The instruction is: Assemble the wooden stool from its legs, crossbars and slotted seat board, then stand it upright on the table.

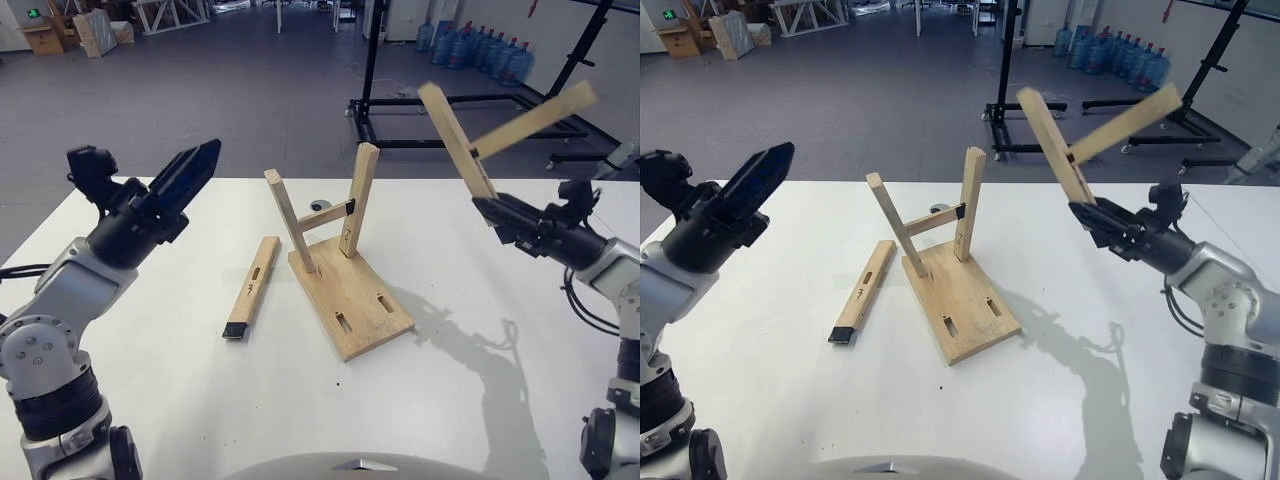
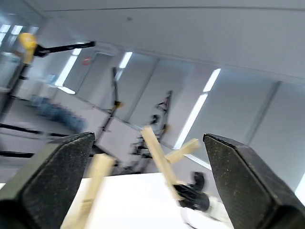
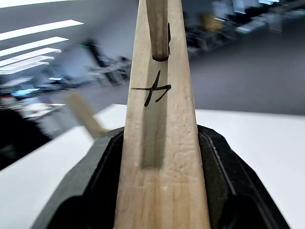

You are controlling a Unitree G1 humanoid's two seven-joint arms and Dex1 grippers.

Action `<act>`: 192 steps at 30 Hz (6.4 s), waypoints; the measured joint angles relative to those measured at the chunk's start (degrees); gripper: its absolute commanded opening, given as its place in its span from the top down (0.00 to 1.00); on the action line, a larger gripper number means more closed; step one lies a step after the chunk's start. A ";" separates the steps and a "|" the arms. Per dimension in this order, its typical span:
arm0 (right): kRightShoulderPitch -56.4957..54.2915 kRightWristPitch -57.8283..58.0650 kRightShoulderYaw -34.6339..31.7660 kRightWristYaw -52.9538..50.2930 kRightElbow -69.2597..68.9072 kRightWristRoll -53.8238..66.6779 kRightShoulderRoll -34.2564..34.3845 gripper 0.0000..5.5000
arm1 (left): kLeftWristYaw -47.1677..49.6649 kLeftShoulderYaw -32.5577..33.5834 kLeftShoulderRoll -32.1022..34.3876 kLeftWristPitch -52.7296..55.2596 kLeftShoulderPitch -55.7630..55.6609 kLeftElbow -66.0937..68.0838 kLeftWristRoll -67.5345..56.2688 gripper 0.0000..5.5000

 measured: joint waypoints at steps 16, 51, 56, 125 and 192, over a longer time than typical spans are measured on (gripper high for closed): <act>1.43 8.50 13.35 -6.10 -17.04 20.25 8.64 0.63 | 5.94 -16.21 -4.66 -0.87 -5.07 4.72 -21.33 0.24; 3.73 5.83 19.04 -10.11 -18.46 19.34 11.82 0.63 | 12.43 -18.81 -5.33 -4.31 -10.52 7.92 -18.53 0.55; 4.03 4.02 21.38 -9.65 -19.19 15.52 12.03 0.44 | 12.59 -18.96 -5.09 -4.24 -10.36 8.95 -15.61 0.59; 5.68 -29.02 35.89 -11.17 7.95 -50.20 2.90 0.02 | -39.53 -23.09 9.00 -8.28 -6.18 12.27 37.52 0.63; 8.82 -29.49 38.60 -14.18 6.42 -49.71 10.10 0.02 | -36.64 -33.43 22.34 -22.35 12.92 4.56 75.09 0.06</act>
